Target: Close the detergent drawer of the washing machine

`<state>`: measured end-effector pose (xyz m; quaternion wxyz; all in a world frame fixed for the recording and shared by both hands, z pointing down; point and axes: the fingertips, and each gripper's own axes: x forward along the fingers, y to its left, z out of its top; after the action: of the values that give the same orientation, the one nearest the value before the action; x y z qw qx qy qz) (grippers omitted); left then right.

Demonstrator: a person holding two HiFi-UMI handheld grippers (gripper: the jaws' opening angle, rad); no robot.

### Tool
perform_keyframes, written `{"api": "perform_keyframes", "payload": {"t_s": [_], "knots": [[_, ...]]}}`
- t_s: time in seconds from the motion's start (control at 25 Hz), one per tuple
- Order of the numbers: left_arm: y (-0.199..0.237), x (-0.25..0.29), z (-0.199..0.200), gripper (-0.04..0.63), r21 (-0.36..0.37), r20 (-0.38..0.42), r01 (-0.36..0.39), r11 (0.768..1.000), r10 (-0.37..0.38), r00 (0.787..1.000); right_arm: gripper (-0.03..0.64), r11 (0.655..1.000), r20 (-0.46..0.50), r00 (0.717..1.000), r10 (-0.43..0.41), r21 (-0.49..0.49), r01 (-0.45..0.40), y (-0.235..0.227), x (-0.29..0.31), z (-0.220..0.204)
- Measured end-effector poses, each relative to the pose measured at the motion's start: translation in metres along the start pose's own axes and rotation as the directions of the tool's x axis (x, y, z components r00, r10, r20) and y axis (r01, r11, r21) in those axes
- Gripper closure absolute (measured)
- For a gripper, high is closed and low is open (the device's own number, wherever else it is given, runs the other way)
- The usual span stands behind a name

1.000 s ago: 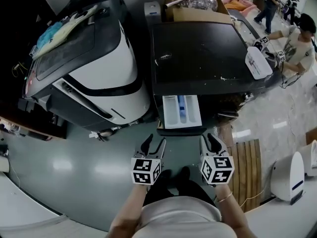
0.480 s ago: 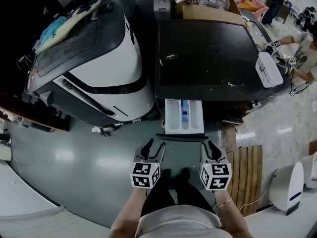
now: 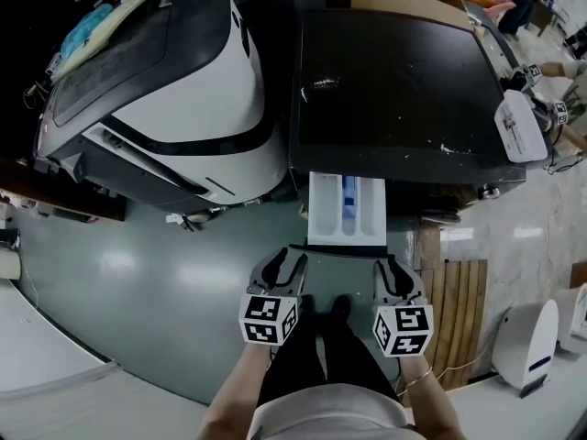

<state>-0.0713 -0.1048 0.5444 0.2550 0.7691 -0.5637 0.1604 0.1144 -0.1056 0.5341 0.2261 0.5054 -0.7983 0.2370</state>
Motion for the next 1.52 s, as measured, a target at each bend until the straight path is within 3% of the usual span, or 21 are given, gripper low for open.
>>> {"api": "perform_keyframes", "payload": {"t_s": [0.32,1.52], "knots": [[-0.006,0.006,0.001,0.458,0.013,0.008,0.018,1.0,-0.018,1.0,0.528,0.999,0.015,1.0,-0.015,-0.043,0.016,-0.003,0.002,0.0],[0.003,0.028,0.018,0.467,0.015,0.018,-0.02,1.0,0.02,1.0,0.528,0.998,0.028,0.999,-0.047,-0.046,0.048,-0.012,0.023,0.019]]}}
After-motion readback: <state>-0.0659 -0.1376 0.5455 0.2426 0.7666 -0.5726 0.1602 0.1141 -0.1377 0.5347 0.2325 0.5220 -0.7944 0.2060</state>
